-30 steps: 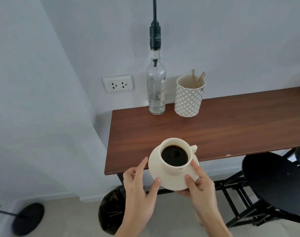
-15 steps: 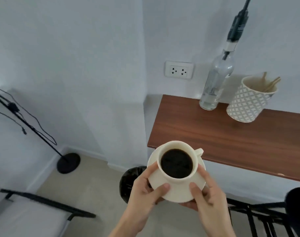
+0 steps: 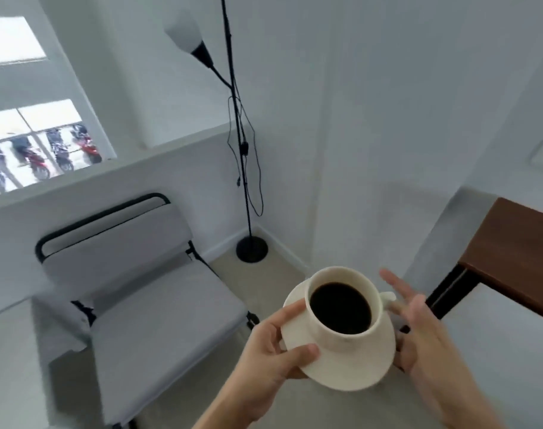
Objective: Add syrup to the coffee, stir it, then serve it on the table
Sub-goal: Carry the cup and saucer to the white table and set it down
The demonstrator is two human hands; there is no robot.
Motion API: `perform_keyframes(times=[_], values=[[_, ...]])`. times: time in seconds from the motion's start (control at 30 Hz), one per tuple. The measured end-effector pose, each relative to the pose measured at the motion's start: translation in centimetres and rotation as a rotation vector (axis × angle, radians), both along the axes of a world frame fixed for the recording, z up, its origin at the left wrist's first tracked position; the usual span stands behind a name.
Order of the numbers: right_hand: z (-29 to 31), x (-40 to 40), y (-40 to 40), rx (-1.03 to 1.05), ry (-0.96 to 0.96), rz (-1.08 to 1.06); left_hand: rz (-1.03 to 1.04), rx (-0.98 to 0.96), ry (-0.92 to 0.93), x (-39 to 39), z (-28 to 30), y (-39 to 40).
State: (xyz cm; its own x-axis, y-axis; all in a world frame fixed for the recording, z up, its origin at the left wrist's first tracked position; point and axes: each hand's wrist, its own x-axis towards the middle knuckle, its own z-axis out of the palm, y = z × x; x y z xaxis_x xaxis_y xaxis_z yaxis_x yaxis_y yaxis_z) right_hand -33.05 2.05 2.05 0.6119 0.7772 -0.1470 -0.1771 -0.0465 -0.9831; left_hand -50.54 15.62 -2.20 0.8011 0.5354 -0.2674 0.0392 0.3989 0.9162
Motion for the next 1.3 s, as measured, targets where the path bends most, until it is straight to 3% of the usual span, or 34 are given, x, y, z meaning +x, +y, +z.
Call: perform_keyframes(times=[0.37, 0.7, 0.87, 1.3], values=[[0.2, -20.6, 9.4, -0.042, -0.012, 0.492, 0.394, -0.022, 0.013, -24.5, -0.4, 1.7], [-1.8, -34.8, 19.5, -0.100, -0.007, 0.857, 0.775, -0.121, 0.007, -39.7, -2.1, 3.2], [-3.6, -41.2, 25.9, -0.168, 0.122, 0.918, 0.912, -0.125, 0.003, -46.1, -2.9, 6.2], [-6.0, -60.9, 37.8, -0.108, 0.057, 1.113, 1.147, -0.159, -0.047, -62.9, -5.3, 14.1]])
